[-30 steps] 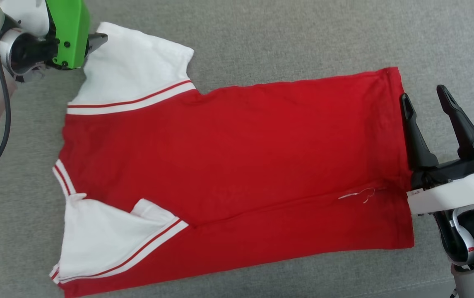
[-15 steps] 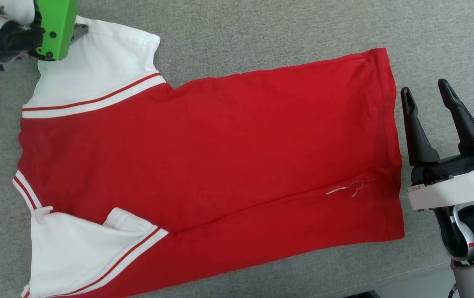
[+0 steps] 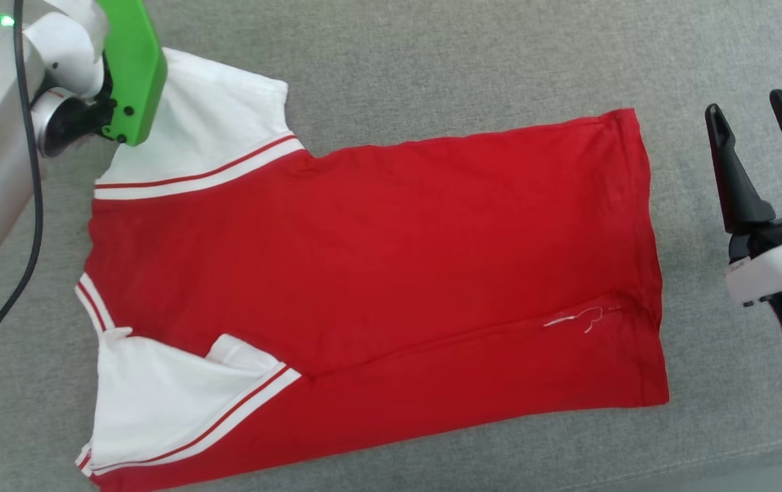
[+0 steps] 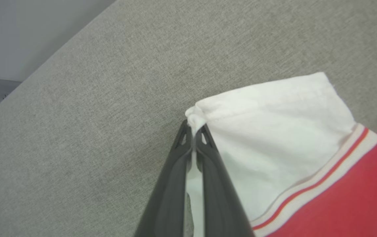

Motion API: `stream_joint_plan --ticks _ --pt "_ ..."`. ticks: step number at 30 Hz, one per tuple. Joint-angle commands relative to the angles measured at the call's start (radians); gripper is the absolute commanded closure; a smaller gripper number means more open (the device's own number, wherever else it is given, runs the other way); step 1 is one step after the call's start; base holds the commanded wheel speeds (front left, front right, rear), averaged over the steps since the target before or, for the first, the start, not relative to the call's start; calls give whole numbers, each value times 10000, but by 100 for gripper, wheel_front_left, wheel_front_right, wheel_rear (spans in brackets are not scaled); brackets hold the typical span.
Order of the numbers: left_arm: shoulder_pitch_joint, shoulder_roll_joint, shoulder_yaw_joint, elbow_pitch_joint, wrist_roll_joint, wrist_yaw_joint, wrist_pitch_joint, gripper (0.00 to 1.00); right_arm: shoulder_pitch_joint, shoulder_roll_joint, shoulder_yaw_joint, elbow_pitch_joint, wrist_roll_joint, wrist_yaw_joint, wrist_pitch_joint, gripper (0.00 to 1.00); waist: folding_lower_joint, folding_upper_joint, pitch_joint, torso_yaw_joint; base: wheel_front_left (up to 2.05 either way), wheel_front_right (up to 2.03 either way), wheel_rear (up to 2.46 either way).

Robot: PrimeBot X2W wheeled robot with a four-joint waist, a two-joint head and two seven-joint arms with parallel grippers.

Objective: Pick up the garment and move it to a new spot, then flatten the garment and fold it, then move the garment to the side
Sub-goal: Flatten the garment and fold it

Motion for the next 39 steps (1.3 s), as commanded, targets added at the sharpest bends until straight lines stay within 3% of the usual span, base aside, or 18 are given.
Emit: stream_joint_plan --ticks 1,7,11,17,27,36,37,38,39 --pt "85 -75 -28 -124 119 -26 -210 100 -296 -257 121 74 197 -7 360 0 0 0 -428 381 0 0 0" --pt "169 -173 -116 -861 379 -26 -776 100 -1428 -1813 1067 615 1136 -7 2633 0 0 0 -770 793 0 0 0" --pt "297 -223 -151 -1332 512 -26 -1031 100 -2237 -2783 2080 1043 2141 -7 4938 0 0 0 -800 1012 0 0 0" --pt "178 -385 -178 -1810 730 -26 -1289 100 -3794 -3544 3533 2004 3210 -7 7896 0 0 0 -512 1406 0 0 0" --pt "-134 -499 -190 -2014 939 -27 -1601 100 -5108 -2981 4831 3972 3071 -7 8135 0 0 0 21 1780 0 0 0" --pt "-151 -544 -194 -1993 1002 -27 -1754 100 -5013 -2659 6182 5231 3468 -7 7773 0 0 0 185 1870 0 0 0" --pt "-125 -535 -194 -1981 1007 -27 -1765 100 -5045 -2666 6256 5282 3554 -7 7620 7 0 0 159 1854 0 0 0" --pt "-101 -524 -194 -1966 1009 -27 -1777 100 -5090 -2675 6275 5317 3591 -7 7436 71 0 0 130 1835 0 0 0" --pt "-62 -505 -194 -1944 1007 -27 -1796 100 -5137 -2684 6324 5363 3655 -7 7256 100 0 0 75 1805 0 0 0"
